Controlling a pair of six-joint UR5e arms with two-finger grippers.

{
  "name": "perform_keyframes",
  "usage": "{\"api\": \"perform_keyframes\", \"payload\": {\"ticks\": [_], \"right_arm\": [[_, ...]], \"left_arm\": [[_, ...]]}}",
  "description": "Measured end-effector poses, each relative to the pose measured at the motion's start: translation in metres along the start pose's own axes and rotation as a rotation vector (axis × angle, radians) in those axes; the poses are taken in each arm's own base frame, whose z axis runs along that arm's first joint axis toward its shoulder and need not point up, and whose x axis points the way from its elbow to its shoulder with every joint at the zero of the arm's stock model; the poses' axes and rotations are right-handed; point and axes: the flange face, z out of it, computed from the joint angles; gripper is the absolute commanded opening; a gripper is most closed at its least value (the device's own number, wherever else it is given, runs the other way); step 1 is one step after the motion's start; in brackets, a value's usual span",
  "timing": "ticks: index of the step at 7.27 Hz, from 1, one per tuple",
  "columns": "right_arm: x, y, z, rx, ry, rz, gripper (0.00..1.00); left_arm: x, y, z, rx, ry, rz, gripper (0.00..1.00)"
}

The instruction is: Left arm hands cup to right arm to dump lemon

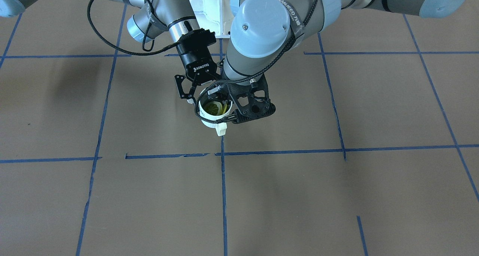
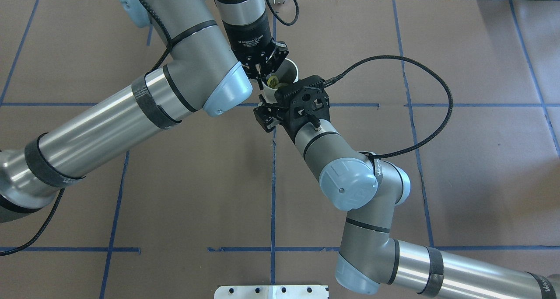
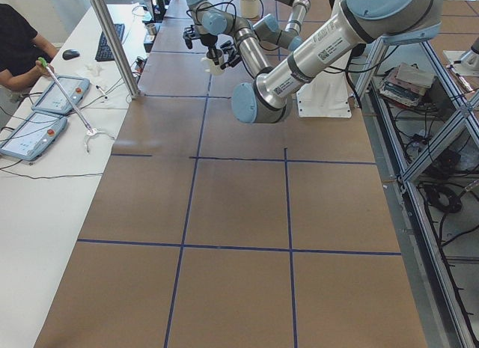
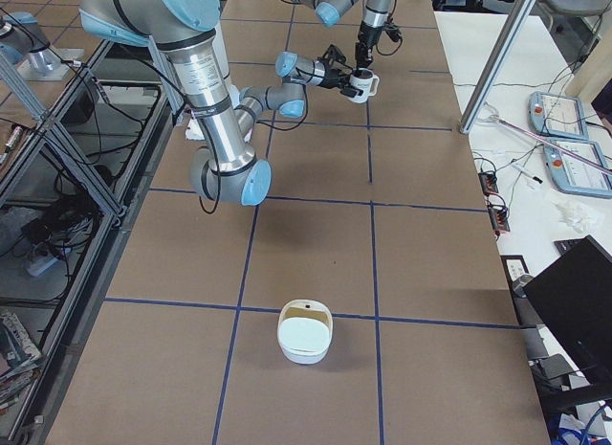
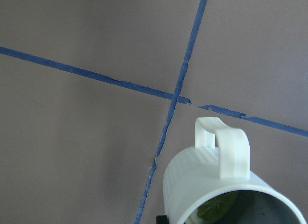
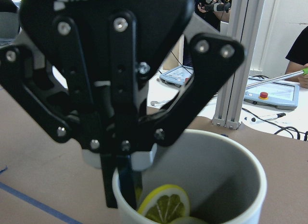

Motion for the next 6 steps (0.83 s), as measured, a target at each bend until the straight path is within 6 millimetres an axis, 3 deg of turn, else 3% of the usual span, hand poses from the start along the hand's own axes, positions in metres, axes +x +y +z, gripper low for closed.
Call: {"api": "perform_keyframes", "payload": {"ticks": [2,3,4,5,6], "right_arm": [[0.001,0.003,0.002,0.003,0.013,-0.005,0.99],[0.001,0.005,0.003,0.003,0.018,-0.008,0.93],[0.002,0.008,0.005,0.004,0.027,-0.013,0.74],[0.002,0.012,0.007,0.007,0.041,-0.02,0.47],[0.001,0.015,0.008,0.01,0.049,-0.026,0.35]], "left_arm": [[0.001,0.003,0.0,-0.025,0.008,-0.001,0.0],[0.001,0.005,0.0,-0.038,0.012,-0.002,0.0],[0.002,0.006,-0.001,-0.047,0.016,-0.001,0.02],[0.002,0.006,-0.002,-0.051,0.019,-0.001,0.1],[0.002,0.007,-0.002,-0.052,0.019,-0.001,0.39]]}}
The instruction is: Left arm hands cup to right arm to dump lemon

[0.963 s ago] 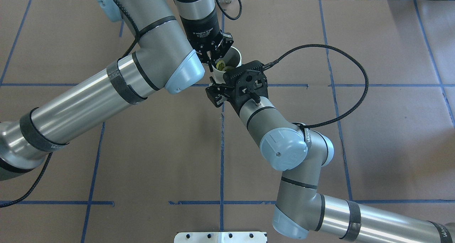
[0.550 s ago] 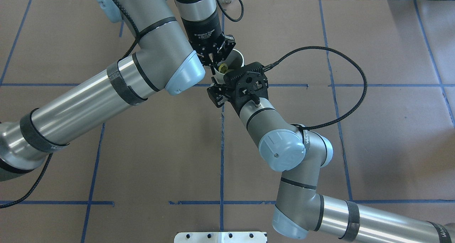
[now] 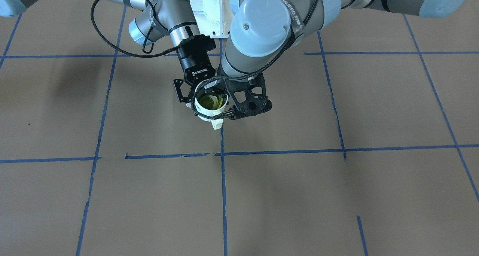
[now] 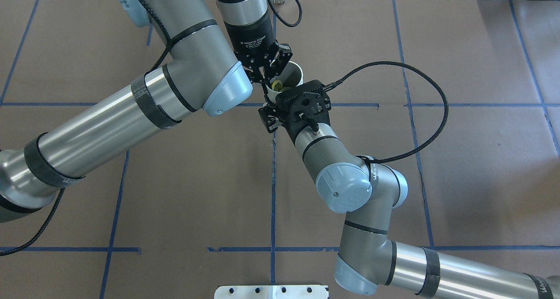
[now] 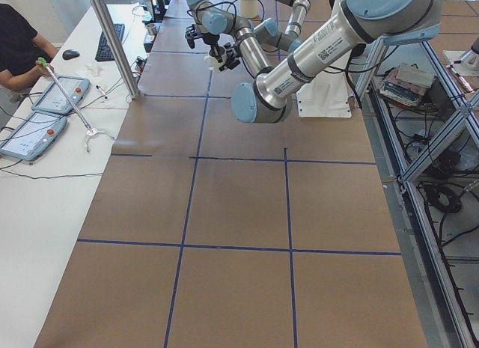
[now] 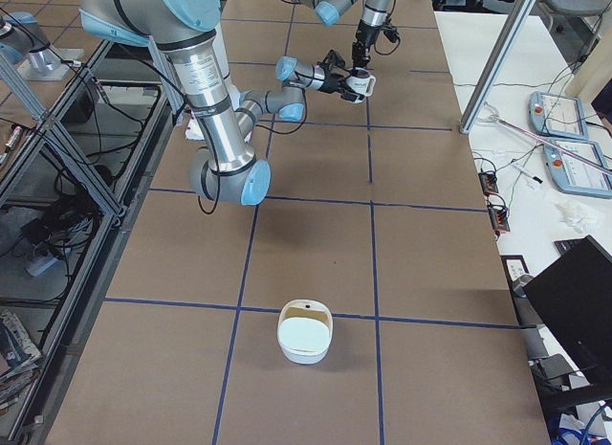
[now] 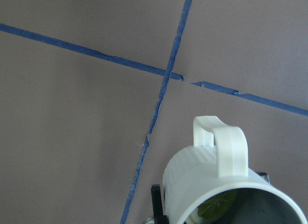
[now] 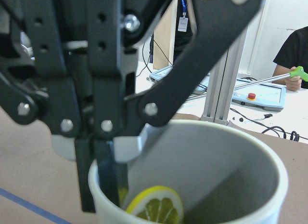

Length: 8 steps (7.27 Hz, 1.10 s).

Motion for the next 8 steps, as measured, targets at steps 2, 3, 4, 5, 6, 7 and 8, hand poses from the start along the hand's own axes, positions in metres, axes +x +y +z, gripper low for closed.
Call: {"api": "perform_keyframes", "payload": {"ticks": [2,3,4,5,6,7,8], "right_arm": [[-0.004,0.008,-0.001,-0.008,-0.001,-0.022,0.28],[-0.005,0.009,-0.002,-0.009,-0.002,-0.03,0.28],[-0.004,0.012,-0.002,-0.012,-0.001,-0.037,0.28],[0.002,0.02,-0.003,-0.02,0.004,-0.047,0.27],[0.016,0.027,-0.006,-0.02,0.009,-0.052,0.23],[0.047,0.034,-0.018,-0.012,0.013,-0.055,0.23],[0.098,0.041,-0.04,-0.01,0.035,-0.072,0.23]], "left_arm": [[0.002,0.001,-0.002,0.002,0.006,0.007,1.0],[0.002,0.002,-0.005,0.009,0.018,0.016,1.0],[0.003,0.002,-0.016,0.024,0.041,0.032,1.0],[0.0,0.001,-0.034,0.047,0.066,0.04,1.0],[-0.003,-0.003,-0.052,0.068,0.084,0.041,1.0],[-0.006,-0.006,-0.062,0.082,0.093,0.039,1.0],[-0.009,-0.006,-0.067,0.088,0.097,0.037,1.0]]}}
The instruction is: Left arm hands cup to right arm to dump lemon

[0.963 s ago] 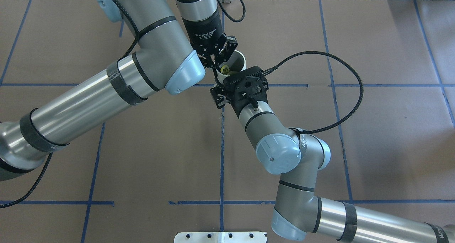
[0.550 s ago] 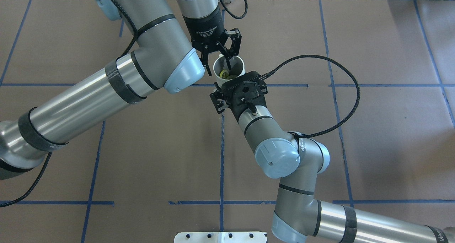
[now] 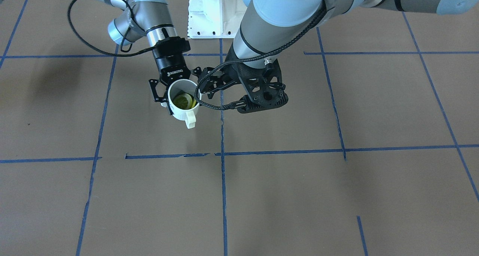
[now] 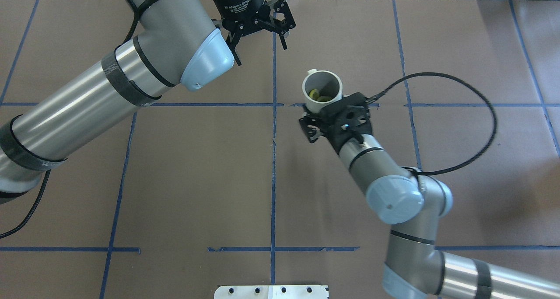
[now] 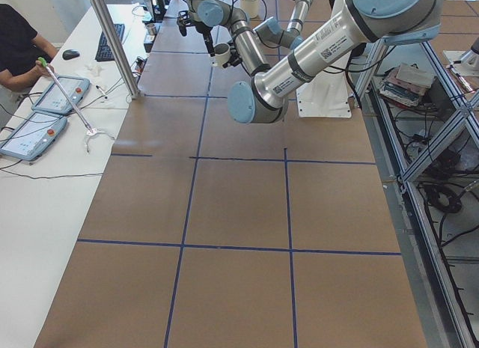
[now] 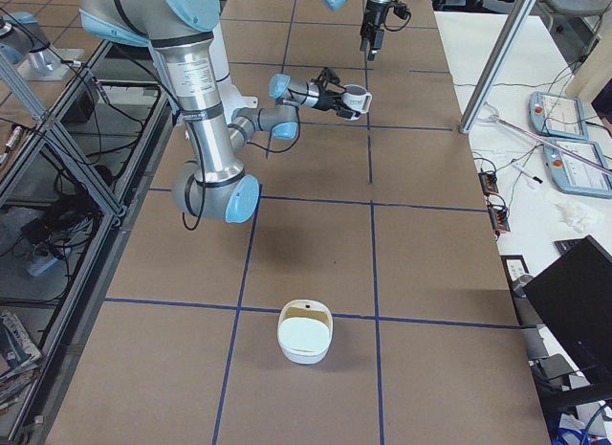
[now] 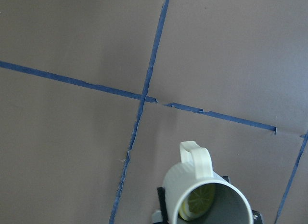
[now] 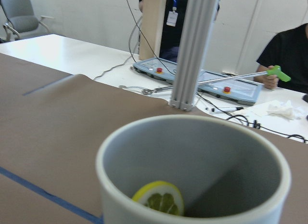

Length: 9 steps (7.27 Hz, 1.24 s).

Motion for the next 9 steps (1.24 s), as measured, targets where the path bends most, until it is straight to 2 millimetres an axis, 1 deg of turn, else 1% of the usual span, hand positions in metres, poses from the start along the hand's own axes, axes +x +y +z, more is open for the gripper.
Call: {"api": "perform_keyframes", "payload": {"ticks": [1,2,4,5,6,7,9], "right_arm": [[0.056,0.009,-0.026,-0.005,0.035,-0.019,0.23],[0.109,0.019,-0.057,-0.01,0.061,-0.004,0.19],[0.212,0.055,-0.125,0.022,0.054,0.146,0.07],[0.26,0.073,-0.154,0.046,0.05,0.209,0.03],[0.301,0.094,-0.175,0.074,0.04,0.286,0.03],[0.346,0.123,-0.194,0.096,0.028,0.356,0.03],[0.435,0.182,-0.246,0.079,-0.004,0.452,0.03]], "left_arm": [[-0.002,-0.001,-0.001,0.002,0.001,-0.011,1.0],[-0.004,-0.002,0.0,0.004,0.001,-0.027,1.0],[-0.006,-0.003,0.001,0.007,-0.001,-0.038,1.0],[-0.007,-0.003,0.002,0.007,-0.003,-0.04,1.0],[-0.01,-0.004,0.004,0.006,-0.006,-0.043,1.0],[-0.012,-0.005,0.006,0.006,-0.007,-0.045,1.0],[-0.013,-0.006,0.007,0.006,-0.009,-0.046,1.0]]}}
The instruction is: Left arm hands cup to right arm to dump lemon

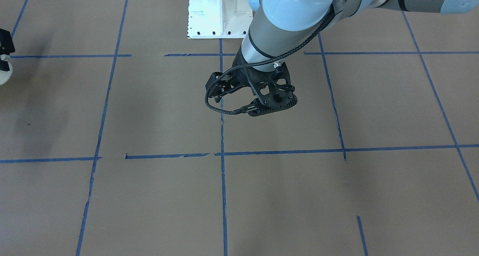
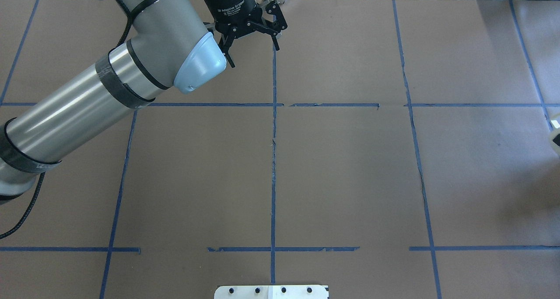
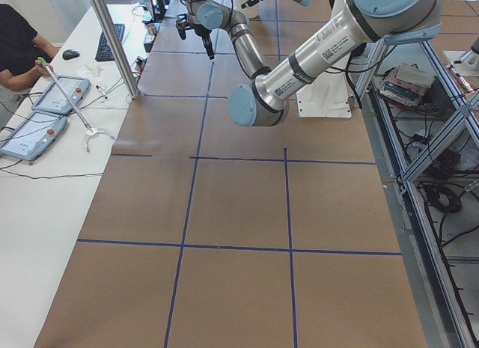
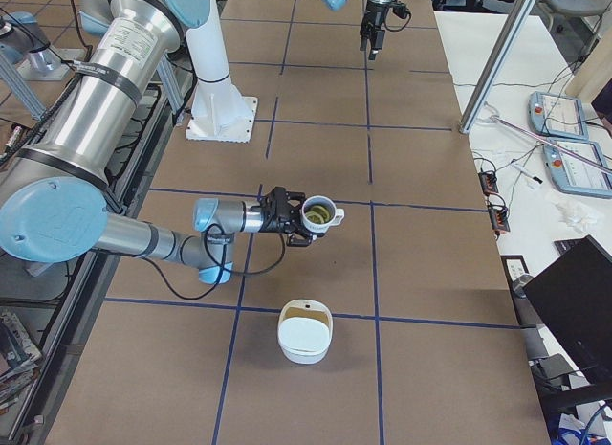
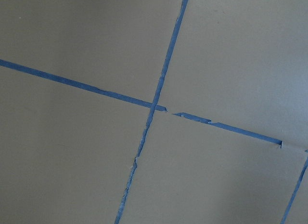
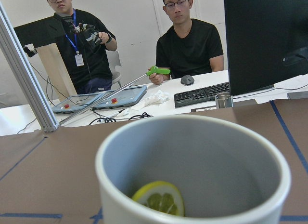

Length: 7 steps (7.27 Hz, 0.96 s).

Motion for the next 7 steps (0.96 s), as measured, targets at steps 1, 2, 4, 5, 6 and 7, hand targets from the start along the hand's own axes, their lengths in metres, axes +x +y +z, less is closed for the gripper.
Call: {"api": "perform_keyframes", "payload": {"ticks": [1,2,4,5,6,7], "right_arm": [[0.053,0.004,-0.033,-0.028,-0.025,0.08,0.03],[0.094,0.005,-0.062,-0.05,-0.046,0.186,0.03],[0.122,0.006,-0.083,-0.065,-0.084,0.46,0.04],[0.12,0.008,-0.078,-0.063,-0.108,0.575,0.04],[0.114,0.011,-0.068,-0.053,-0.132,0.66,0.04],[0.108,0.014,-0.058,-0.039,-0.156,0.717,0.04]], "left_arm": [[0.0,0.0,0.0,0.0,0.0,0.0,1.0],[0.0,0.001,-0.001,0.001,0.002,0.0,1.0],[0.001,0.003,-0.002,0.001,0.005,0.004,1.0],[0.001,0.004,-0.003,0.001,0.006,0.005,1.0],[0.001,0.004,-0.003,0.001,0.006,0.005,1.0],[0.001,0.004,-0.003,0.001,0.006,0.006,1.0]]}}
